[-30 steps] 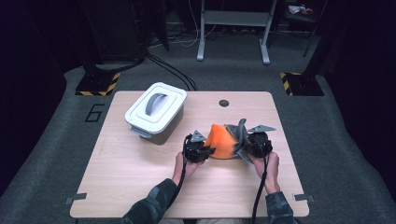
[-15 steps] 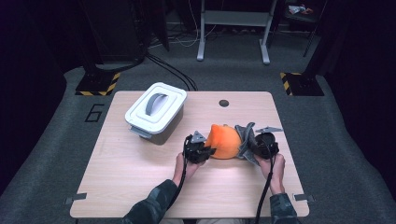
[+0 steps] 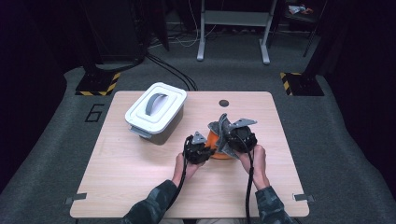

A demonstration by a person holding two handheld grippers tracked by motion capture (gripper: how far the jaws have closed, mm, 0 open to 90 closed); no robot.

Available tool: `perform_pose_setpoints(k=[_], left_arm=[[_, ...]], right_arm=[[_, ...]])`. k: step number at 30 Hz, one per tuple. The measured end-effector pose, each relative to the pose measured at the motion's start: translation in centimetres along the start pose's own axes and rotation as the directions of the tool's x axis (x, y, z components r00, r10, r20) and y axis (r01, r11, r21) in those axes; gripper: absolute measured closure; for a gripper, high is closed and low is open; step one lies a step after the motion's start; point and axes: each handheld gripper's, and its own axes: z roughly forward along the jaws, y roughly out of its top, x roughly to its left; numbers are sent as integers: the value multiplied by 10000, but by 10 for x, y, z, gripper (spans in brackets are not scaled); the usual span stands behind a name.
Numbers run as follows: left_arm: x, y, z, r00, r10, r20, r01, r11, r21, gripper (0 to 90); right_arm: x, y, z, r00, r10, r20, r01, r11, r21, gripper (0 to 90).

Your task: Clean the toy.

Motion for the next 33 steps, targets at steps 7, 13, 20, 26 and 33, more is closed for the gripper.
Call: perform_pose_setpoints(k=[7, 13, 20, 26, 33], left_arm=[[0, 0, 1, 9999, -91, 89, 91, 10000, -25, 802], [1, 0, 2, 9996, -227, 159, 228, 9997, -45, 803], [1, -1, 2, 9996, -229, 181, 229, 9997, 1, 803], [2, -1, 2, 9996, -193, 191, 193, 9998, -5, 802], [3, -1, 2, 9995, -187, 250, 187, 9998, -17, 802]], right_arm=[[-16, -11, -2, 9989, 343, 325, -344, 9994, 44, 771], [-43, -35, 0, 9915, 1130, 651, -1153, 9928, 323, 771], [-58, -56, 13, 9823, 1724, 732, -1781, 9807, 806, 770], [-63, -66, 24, 9779, 2016, 558, -2065, 9730, 1036, 770], [-65, -72, 35, 9731, 2246, 523, -2297, 9636, 1364, 769]])
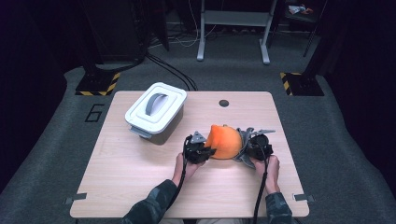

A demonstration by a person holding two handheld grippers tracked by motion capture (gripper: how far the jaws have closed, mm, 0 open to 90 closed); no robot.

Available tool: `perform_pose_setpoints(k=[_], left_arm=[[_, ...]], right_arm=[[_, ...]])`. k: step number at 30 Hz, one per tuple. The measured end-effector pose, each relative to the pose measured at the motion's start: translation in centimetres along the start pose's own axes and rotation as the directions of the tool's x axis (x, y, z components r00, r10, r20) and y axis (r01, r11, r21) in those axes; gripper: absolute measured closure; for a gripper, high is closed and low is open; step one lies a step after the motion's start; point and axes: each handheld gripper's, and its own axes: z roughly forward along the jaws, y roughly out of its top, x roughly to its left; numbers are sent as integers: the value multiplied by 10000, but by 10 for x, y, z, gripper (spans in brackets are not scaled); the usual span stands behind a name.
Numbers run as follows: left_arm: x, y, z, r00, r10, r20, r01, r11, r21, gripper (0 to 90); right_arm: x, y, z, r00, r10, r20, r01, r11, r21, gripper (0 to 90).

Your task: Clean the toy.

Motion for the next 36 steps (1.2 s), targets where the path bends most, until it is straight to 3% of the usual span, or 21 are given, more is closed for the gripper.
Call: perform_pose_setpoints(k=[7, 12, 15, 16, 20, 25, 31, 36], left_arm=[[0, -1, 0, 10000, -83, 20, 83, 10000, -35, 801], [1, -1, -1, 10000, 10, 9, -10, 10000, 19, 800], [1, -1, -1, 10000, 5, 11, -5, 10000, 4, 799], [1, -1, -1, 10000, -4, 10, 4, 10000, -6, 798], [1, -1, -1, 10000, 4, 28, -4, 10000, -7, 796], [1, -1, -1, 10000, 52, 2, -52, 10000, -37, 787], [1, -1, -2, 10000, 41, 42, -40, 9998, -169, 752], [2, 0, -5, 9999, 69, -125, -73, 9994, -332, 649]], right_arm=[[-3, 0, 0, 9999, -116, 31, 116, 9999, -36, 768], [-3, 4, -27, 9995, -25, 306, 45, 9979, -640, 767], [2, 9, -40, 9993, -203, 317, 236, 9940, -1072, 767], [11, 15, -52, 9979, -541, 363, 587, 9879, -1437, 767], [28, 25, -63, 9935, -1136, 4, 1117, 9759, -1876, 766], [40, 30, -48, 9892, -1460, -107, 1428, 9785, -1491, 765], [38, 30, -42, 9906, -1359, -123, 1330, 9818, -1354, 765], [36, 31, -40, 9900, -1409, -115, 1382, 9815, -1328, 765]])
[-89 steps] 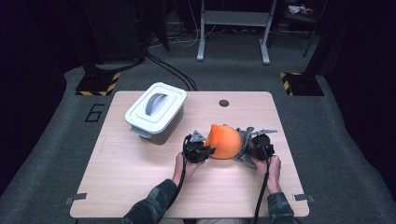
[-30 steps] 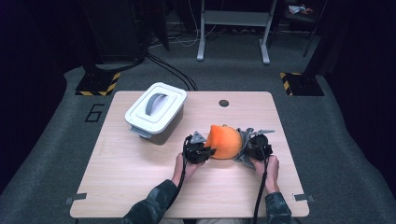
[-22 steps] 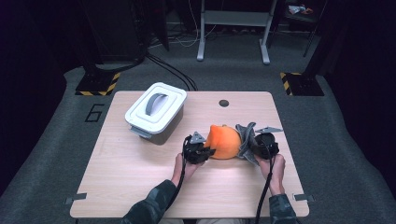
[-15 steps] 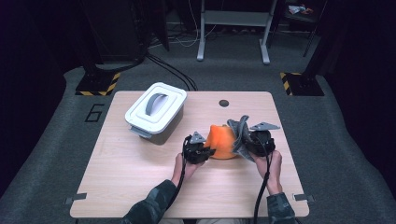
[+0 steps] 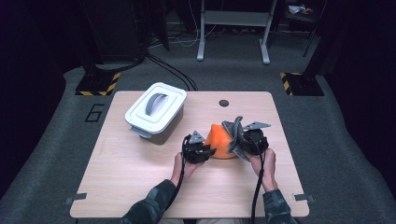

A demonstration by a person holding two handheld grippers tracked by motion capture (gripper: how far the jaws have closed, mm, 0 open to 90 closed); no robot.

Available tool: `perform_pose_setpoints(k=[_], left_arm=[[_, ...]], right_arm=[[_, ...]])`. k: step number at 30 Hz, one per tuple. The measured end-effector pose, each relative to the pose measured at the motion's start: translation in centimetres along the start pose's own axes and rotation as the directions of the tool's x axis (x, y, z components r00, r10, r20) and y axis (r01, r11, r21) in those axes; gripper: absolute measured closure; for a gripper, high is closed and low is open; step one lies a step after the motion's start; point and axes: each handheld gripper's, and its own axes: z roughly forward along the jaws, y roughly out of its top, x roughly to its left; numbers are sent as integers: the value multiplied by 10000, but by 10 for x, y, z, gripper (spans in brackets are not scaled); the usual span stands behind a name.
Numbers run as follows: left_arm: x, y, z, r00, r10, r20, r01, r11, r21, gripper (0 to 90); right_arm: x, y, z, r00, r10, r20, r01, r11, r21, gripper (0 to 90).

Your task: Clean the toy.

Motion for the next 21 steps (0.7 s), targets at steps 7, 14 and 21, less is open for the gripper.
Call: perform_pose_setpoints(k=[7, 14, 21], left_arm=[[3, -4, -2, 9991, 18, -434, -17, 10000, 24, 447], [-4, -4, 10, 9962, 494, -718, -475, 9985, 274, 429], [-7, 0, 11, 9951, 609, -778, -589, 9979, 278, 749]], right_arm=[[-2, 0, 2, 9998, 177, 69, -177, 9998, 14, 765], [-4, 0, 4, 9999, 142, 30, -142, 9999, -5, 766], [-6, -1, 5, 9997, 222, 64, -221, 9996, -164, 765]])
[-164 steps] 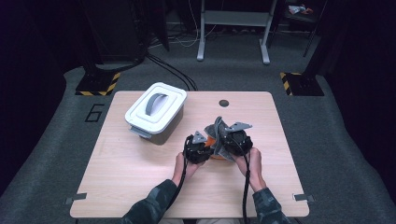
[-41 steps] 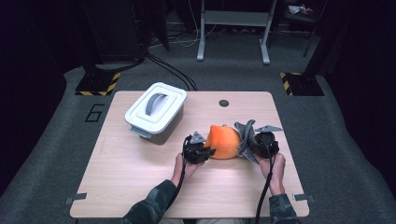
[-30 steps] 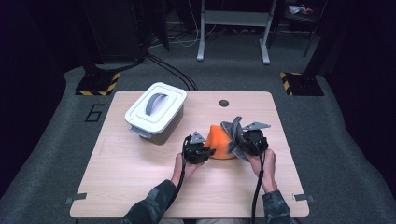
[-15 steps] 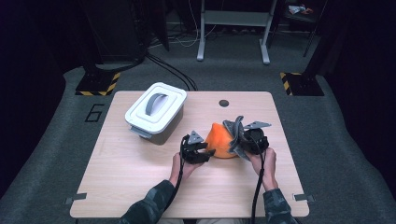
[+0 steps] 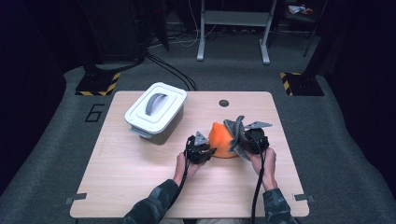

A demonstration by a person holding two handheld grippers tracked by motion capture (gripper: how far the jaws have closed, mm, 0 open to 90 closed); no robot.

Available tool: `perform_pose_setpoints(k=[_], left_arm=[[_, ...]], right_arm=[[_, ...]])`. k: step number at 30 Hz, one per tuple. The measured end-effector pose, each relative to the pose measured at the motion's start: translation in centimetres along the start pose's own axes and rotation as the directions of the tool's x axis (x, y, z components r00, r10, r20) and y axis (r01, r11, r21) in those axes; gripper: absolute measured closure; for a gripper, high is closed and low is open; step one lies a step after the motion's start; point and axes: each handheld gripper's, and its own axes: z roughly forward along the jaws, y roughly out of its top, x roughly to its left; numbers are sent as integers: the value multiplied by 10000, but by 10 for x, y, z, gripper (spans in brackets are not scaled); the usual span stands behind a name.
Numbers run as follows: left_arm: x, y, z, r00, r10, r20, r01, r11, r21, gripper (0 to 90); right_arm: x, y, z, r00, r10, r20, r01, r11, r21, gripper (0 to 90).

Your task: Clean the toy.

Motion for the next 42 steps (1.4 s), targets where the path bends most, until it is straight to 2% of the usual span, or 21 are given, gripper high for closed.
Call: perform_pose_setpoints(k=[5, 7, 8, 9, 10, 12, 14, 16, 20, 23, 28, 30, 31, 34, 38, 39, 42], left_arm=[[-1, 6, -5, 9993, -258, 282, 259, 9997, -29, 802], [-3, 9, -10, 9964, -644, 558, 648, 9979, -44, 807], [-3, 9, -10, 9964, -644, 558, 648, 9979, -44, 808], [-4, 10, -12, 9954, -720, 628, 722, 9974, -11, 808], [-5, 11, -15, 9904, -1115, 820, 1118, 9937, 9, 807], [-8, 12, -18, 9911, -961, 924, 962, 9954, 40, 807], [-10, 10, -20, 9890, -1035, 1056, 1030, 9946, 105, 805], [-9, 6, -18, 9876, -1179, 1034, 1166, 9930, 190, 805], [-5, 4, -15, 9881, -1239, 908, 1218, 9922, 283, 805], [-4, 2, -13, 9873, -1308, 900, 1289, 9913, 267, 804], [-1, 1, -13, 9877, -1260, 924, 1236, 9919, 309, 805], [-2, 0, -12, 9858, -1364, 975, 1340, 9905, 301, 805], [-1, 0, -12, 9875, -1261, 950, 1239, 9919, 287, 805], [-1, 1, -12, 9869, -1276, 982, 1252, 9916, 311, 804], [0, 0, -11, 9875, -1220, 1002, 1203, 9925, 229, 803], [0, -1, -12, 9872, -1233, 1011, 1213, 9923, 263, 803], [1, -1, -12, 9882, -1154, 1010, 1134, 9932, 251, 801]], right_arm=[[-7, 2, -13, 9996, 251, -86, -254, 9991, -329, 764], [-6, 4, -20, 9994, 308, -152, -316, 9981, -521, 764], [-6, 4, -20, 9994, 308, -152, -316, 9981, -521, 764], [-3, 5, -24, 9994, 264, -213, -276, 9980, -575, 764], [6, 10, -31, 9994, -23, -339, 1, 9978, -667, 764], [17, 15, -35, 9981, -376, -495, 341, 9970, -695, 764], [27, 18, -31, 9959, -731, -540, 701, 9960, -550, 763], [39, 17, -18, 9945, -959, -431, 949, 9952, -241, 762], [45, 18, -5, 9936, -1127, -53, 1127, 9936, 52, 763], [49, 19, -2, 9875, -1535, 353, 1525, 9879, 294, 764], [41, 17, -3, 9910, -1287, 358, 1272, 9911, 399, 764], [33, 13, -4, 9936, -1050, 411, 1033, 9938, 421, 764], [27, 11, -3, 9952, -908, 354, 897, 9955, 302, 764], [16, 4, -3, 9980, -527, 344, 515, 9980, 358, 764], [7, -1, -2, 9991, -238, 351, 221, 9986, 482, 763], [-1, -7, 1, 9992, -52, 384, 32, 9987, 512, 764], [-8, -14, 7, 9987, 199, 462, -231, 9974, 683, 763]])
